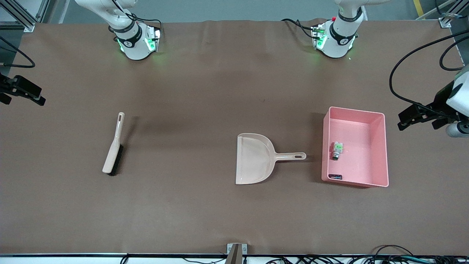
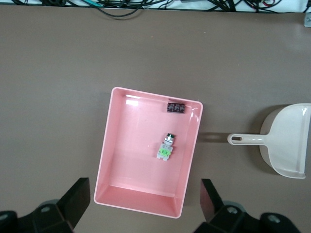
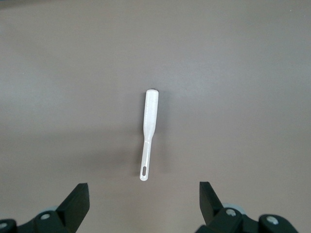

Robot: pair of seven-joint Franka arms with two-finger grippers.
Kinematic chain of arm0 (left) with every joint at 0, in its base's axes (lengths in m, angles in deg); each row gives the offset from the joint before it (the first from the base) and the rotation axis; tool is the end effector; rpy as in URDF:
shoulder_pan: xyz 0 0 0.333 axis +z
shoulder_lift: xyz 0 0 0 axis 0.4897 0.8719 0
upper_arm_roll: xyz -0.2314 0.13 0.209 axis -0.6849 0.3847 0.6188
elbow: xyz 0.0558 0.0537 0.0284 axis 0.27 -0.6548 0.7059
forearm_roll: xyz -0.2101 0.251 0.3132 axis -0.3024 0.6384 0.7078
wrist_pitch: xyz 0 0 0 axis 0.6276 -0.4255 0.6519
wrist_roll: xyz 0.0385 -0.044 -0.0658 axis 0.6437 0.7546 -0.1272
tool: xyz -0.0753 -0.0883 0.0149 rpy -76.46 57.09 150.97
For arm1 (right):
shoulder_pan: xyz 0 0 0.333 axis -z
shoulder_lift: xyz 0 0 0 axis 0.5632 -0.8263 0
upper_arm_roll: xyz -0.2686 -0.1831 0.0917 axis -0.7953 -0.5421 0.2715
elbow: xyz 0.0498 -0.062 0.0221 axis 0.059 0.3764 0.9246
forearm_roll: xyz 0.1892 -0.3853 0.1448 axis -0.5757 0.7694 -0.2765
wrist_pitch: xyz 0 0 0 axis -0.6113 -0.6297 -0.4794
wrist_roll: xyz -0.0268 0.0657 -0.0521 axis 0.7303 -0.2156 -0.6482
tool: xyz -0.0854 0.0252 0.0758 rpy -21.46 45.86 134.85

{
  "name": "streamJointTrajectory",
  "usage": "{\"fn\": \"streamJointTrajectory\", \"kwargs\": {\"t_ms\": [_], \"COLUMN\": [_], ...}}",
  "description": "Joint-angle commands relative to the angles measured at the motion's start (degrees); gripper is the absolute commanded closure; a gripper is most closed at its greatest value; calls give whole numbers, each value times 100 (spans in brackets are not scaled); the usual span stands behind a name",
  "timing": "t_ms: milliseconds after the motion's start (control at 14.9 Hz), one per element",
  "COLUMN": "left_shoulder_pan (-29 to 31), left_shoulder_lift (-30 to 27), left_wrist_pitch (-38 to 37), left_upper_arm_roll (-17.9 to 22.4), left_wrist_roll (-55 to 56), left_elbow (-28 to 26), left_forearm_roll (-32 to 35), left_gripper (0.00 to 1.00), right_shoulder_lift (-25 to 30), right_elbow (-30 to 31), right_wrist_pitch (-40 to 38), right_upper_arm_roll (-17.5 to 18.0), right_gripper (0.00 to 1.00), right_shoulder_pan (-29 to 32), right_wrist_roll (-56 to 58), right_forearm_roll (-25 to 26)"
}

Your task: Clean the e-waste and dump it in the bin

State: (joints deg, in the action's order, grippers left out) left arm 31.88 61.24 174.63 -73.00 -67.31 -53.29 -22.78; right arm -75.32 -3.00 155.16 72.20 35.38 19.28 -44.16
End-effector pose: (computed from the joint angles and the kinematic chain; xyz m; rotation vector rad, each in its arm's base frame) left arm 0.6787 -0.0639 0.6311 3.1330 -0.0108 0.1731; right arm 0.6211 -0.0300 0.6697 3.1361 -0.0813 0.0842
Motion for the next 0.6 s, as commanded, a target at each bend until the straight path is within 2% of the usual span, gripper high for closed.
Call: {"fn": "streamJointTrajectory", "kwargs": {"t_ms": [0, 201, 401, 535], "left_shoulder_pan": [-72, -211, -1009, -1240], "left_shoulder_lift": [-85, -76, -76, -68], "left_wrist_pitch": [-45, -45, -45, -45], "left_upper_arm_roll": [85, 391, 1180, 1429], "left_wrist_roll": [-543, -351, -105, -96], "left_elbow": [-115, -106, -97, -97], "left_forearm_roll": [-63, -98, -107, -124], "left_gripper": [0, 0, 0, 0], "right_shoulder_lift": [-8, -8, -8, -8], "right_elbow": [-57, -57, -57, -57], "right_wrist_pitch": [-15, -6, -6, -6], "right_upper_arm_roll": [18, 18, 18, 18], "right_gripper": [0, 0, 0, 0], "right_shoulder_pan": [-31, -31, -22, -22], "right_wrist_roll": [-7, -7, -7, -16], "right_forearm_roll": [105, 105, 96, 96]}}
